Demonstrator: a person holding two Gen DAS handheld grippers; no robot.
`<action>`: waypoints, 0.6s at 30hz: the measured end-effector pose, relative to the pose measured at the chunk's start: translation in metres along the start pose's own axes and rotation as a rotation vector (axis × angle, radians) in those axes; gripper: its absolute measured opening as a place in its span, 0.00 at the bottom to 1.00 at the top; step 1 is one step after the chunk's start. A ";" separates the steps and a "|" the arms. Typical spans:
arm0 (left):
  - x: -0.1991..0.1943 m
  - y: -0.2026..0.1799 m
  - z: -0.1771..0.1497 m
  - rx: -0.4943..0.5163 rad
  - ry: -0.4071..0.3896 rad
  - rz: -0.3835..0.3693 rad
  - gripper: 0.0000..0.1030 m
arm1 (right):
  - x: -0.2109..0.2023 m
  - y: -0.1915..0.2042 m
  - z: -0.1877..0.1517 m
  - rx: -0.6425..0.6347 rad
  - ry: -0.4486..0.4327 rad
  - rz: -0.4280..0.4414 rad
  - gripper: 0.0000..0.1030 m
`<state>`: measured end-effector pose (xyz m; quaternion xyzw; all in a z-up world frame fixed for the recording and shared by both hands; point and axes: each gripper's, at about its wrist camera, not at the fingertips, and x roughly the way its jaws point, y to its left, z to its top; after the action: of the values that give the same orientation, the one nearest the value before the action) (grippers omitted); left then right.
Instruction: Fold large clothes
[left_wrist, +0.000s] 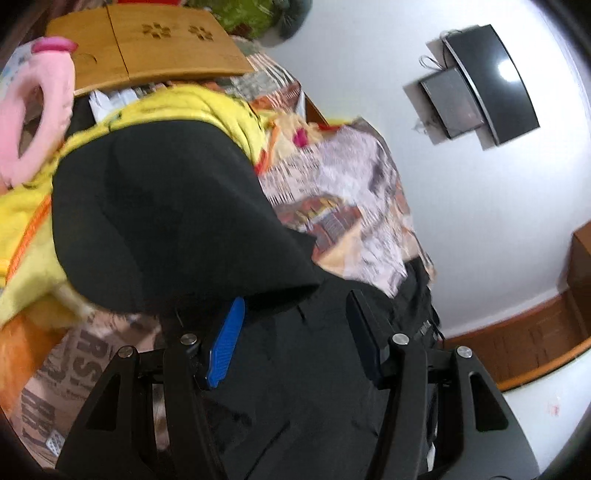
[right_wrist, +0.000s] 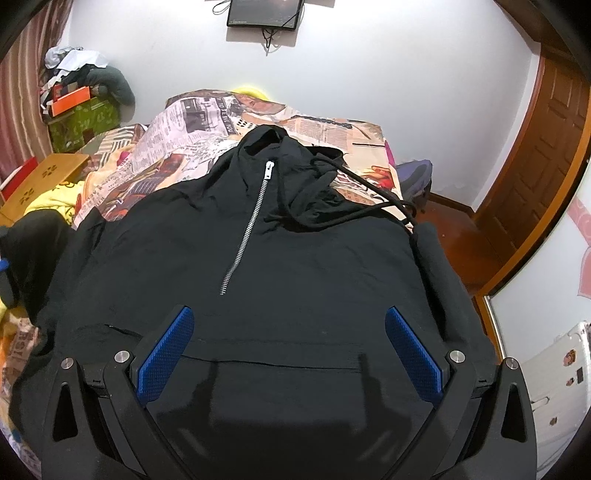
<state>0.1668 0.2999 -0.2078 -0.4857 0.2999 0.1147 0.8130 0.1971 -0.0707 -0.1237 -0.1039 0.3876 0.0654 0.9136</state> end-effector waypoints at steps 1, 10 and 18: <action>0.003 -0.003 0.003 0.010 -0.021 0.034 0.54 | 0.001 -0.001 0.000 0.003 0.002 0.000 0.99; 0.029 -0.015 0.016 0.096 -0.177 0.334 0.53 | 0.000 -0.013 -0.004 0.021 0.006 -0.014 0.99; 0.035 -0.056 0.020 0.279 -0.289 0.503 0.03 | -0.002 -0.035 -0.010 0.058 0.009 -0.023 0.99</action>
<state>0.2290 0.2854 -0.1811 -0.2587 0.3047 0.3375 0.8522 0.1958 -0.1070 -0.1236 -0.0822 0.3923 0.0430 0.9152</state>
